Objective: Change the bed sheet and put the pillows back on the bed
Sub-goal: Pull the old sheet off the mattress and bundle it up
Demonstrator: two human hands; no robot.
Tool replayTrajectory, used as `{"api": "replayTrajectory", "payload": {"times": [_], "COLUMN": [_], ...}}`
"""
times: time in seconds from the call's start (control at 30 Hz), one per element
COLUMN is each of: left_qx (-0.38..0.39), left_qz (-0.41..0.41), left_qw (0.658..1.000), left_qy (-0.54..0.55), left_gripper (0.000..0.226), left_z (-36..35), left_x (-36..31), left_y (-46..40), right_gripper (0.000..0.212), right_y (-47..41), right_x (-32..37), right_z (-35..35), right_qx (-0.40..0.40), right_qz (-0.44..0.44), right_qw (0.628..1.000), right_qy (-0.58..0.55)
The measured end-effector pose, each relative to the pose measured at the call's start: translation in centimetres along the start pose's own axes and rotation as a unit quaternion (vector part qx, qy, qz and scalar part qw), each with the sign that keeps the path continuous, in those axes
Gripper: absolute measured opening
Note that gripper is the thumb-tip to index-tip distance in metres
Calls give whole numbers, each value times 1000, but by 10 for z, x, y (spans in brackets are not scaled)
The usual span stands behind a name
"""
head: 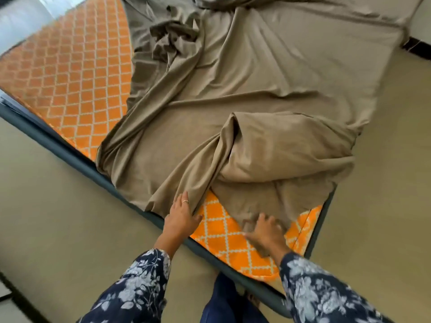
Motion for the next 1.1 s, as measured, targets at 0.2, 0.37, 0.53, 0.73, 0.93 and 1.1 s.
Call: {"api": "replayTrajectory", "payload": {"times": [0.2,0.37,0.53,0.73,0.93,1.1], "left_qx": [42,46,2,-42,-53,-53], "left_qz": [1,16,3,-32,9,65], "left_qw": [999,999,1000,999,999,996], "left_qy": [-9,-7,-14,0,-10,-35], "left_gripper": [84,82,77,75,75,76], "left_z": [-9,12,45,51,14,-41], "left_x": [21,21,-4,-63,-110,-137], "left_y": [-12,-11,-10,7,29,72], "right_gripper": [37,42,27,38,33,31], "right_y": [-28,-18,86,99,10,0], "right_x": [2,130,205,148,60,-6], "right_z": [24,228,482,495,323,235], "right_qx": [-73,-182,-351,-277,-90,-23], "right_qz": [26,199,371,401,354,364], "right_qw": [993,918,768,839,931,915], "right_qy": [-89,-291,-387,-241,23,174]}}
Point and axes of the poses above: each hand's wrist, its own y-axis away from the middle knuckle, its own z-axis out of the back of the hand, x = y × z, the point moved 5 cm from there along -y, towards the middle knuckle, and after that the axes turned 5 degrees about y, right-handed, at the moved point
